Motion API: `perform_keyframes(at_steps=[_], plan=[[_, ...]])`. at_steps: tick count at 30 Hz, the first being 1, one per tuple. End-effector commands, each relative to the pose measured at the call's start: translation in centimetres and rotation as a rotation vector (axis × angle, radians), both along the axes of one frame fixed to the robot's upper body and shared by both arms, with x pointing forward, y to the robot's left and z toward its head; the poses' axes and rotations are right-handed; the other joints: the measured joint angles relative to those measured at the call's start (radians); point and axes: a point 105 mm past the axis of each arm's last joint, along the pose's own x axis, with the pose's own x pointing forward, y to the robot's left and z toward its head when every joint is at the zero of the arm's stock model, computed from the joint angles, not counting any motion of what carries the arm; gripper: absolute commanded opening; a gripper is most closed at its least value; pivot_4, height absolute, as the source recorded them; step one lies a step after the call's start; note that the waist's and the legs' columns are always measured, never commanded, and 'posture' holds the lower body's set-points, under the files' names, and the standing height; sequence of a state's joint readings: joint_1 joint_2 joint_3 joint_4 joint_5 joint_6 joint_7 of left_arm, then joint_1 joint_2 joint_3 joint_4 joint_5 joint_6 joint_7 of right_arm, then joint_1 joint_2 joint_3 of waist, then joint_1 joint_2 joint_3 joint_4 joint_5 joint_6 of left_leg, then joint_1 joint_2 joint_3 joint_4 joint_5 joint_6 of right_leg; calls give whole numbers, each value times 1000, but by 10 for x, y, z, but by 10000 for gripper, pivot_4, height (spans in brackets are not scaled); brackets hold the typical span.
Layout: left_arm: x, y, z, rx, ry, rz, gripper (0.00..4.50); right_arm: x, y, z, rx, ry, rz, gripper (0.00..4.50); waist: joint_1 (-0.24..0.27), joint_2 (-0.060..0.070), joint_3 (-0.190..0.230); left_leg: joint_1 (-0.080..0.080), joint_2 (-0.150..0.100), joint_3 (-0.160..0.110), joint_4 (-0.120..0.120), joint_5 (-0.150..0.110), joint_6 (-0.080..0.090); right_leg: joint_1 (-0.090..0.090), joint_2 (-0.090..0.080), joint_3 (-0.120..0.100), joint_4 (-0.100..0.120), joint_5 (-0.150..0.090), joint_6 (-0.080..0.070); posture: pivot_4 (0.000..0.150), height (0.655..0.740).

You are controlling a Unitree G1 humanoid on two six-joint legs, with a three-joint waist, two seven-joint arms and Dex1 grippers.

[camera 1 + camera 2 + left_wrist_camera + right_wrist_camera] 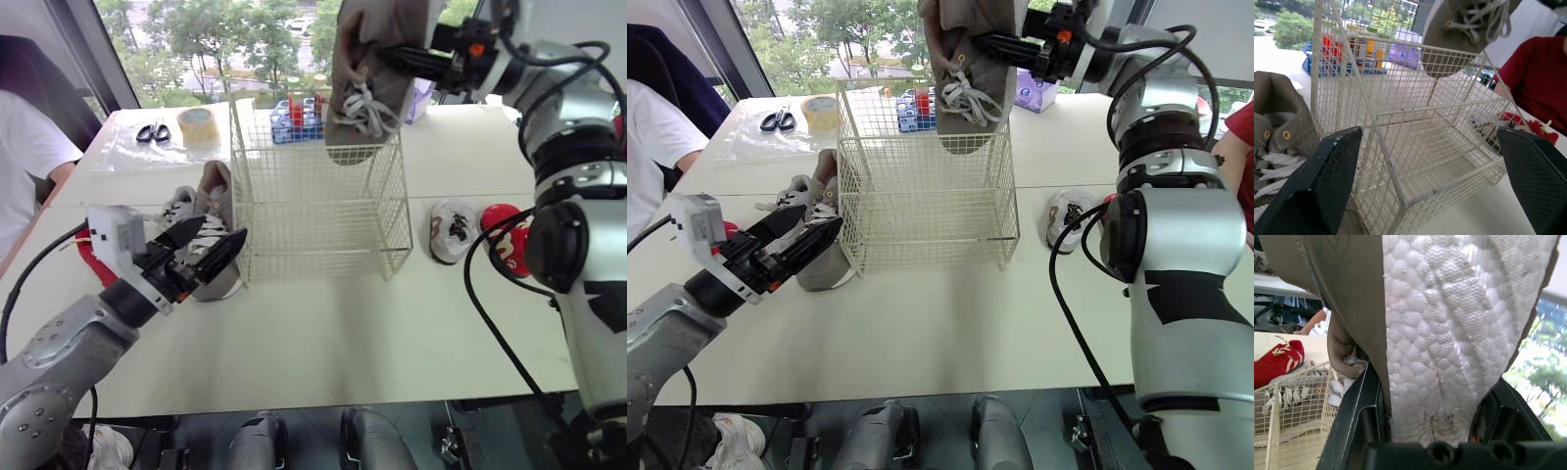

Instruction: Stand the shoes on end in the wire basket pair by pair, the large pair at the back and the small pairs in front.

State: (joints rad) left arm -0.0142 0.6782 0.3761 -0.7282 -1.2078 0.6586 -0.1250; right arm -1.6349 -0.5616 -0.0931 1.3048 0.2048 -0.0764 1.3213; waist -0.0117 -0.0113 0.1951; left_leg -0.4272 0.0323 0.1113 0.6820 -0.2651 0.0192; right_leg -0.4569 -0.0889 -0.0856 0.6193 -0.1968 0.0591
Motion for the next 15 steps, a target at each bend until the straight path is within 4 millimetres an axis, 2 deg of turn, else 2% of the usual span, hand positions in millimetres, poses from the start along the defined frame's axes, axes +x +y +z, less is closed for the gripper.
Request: perform_keyframes(at_steps=[1,3,5,6,15], plan=[[-1,-3,6,4,-46,1,44998,2,-2,5,-1,-18,-40,21828,0,0,0,0,0,0,0,0,0,0,0,0,0,0,0,1500,7400],[-1,-4,6,6,-46,5,45000,4,-3,0,-25,-7,-52,30211,0,0,0,0,0,0,0,0,0,0,0,0,0,0,0,1500,7400],[-1,-4,5,7,-45,9,45000,4,-4,-2,-35,-1,-54,41153,-2,0,0,0,0,0,0,0,0,0,0,0,0,0,0,1500,7400],[-1,-3,5,7,-44,11,45000,5,-5,-3,-41,2,-57,44751,-2,0,0,0,0,0,0,0,0,0,0,0,0,0,0,1500,7400],[5,-2,-2,11,-22,13,45000,-4,-5,3,-51,-11,2,44751,-2,0,0,0,0,0,0,0,0,0,0,0,0,0,0,1500,7400]])
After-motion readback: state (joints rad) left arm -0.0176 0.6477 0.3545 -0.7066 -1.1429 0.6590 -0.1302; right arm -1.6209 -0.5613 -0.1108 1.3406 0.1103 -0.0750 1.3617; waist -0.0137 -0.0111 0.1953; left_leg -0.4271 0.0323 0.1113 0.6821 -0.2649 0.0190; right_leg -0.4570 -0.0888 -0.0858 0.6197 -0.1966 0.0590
